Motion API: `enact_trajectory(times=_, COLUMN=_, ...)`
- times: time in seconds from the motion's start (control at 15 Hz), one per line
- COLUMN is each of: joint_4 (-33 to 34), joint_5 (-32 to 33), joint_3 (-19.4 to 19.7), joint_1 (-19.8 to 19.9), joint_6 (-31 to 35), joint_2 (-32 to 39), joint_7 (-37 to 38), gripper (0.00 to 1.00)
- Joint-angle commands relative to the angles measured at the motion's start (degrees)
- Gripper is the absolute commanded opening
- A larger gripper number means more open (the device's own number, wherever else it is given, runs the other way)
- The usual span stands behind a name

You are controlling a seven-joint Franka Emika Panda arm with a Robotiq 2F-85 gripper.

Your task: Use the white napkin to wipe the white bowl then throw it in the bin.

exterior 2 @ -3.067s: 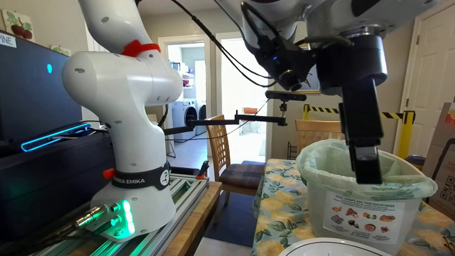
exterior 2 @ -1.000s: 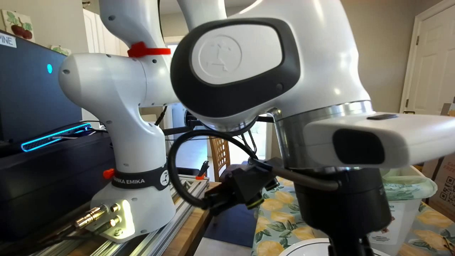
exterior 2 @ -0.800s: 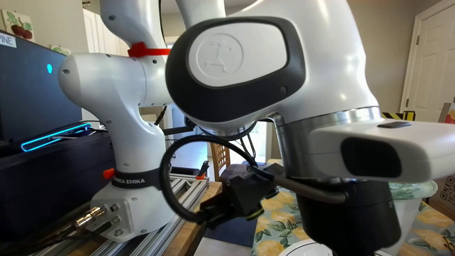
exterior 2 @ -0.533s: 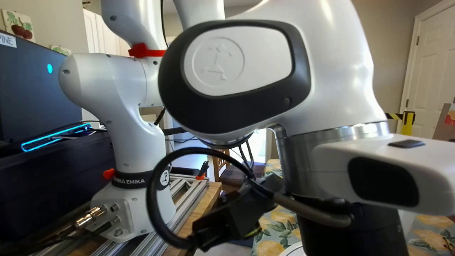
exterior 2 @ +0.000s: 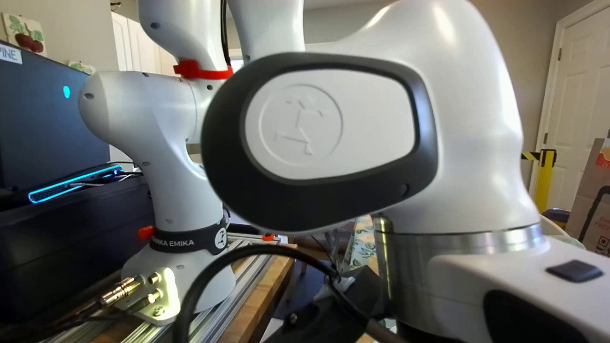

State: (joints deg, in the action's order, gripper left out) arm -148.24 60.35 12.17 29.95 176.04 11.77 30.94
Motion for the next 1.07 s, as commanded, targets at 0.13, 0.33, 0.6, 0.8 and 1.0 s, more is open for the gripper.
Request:
enact_trajectory(times=0.13, joint_4=3.6, joint_5=4.2, joint_3=2.0, joint_1=-1.6, joint_6=0.8, joint_2=5.0, joint_7=4.0, gripper=1.00)
enact_trajectory(times=0.33, joint_4=4.5, joint_5=4.9, joint_3=2.7, joint_1=-2.0, joint_6=0.9, joint_2=6.7, joint_7=4.7, gripper=1.00)
enact_trajectory(times=0.6, joint_4=3.2, joint_5=2.8, joint_3=1.8, joint_1=-1.3, joint_6=0.0, joint_2=5.9, joint_7=3.0, gripper=1.00)
enact_trajectory(times=0.8, joint_4=3.7, joint_5=2.5, joint_3=1.7, joint_1=-1.5, joint_6=-0.4, joint_2=6.4, joint_7=3.2, gripper=1.00)
enact_trajectory(times=1.0, joint_4=4.6, joint_5=3.2, joint_3=2.9, joint_1=-2.2, joint_6=-0.6, joint_2=6.9, joint_7=5.8, gripper=1.00)
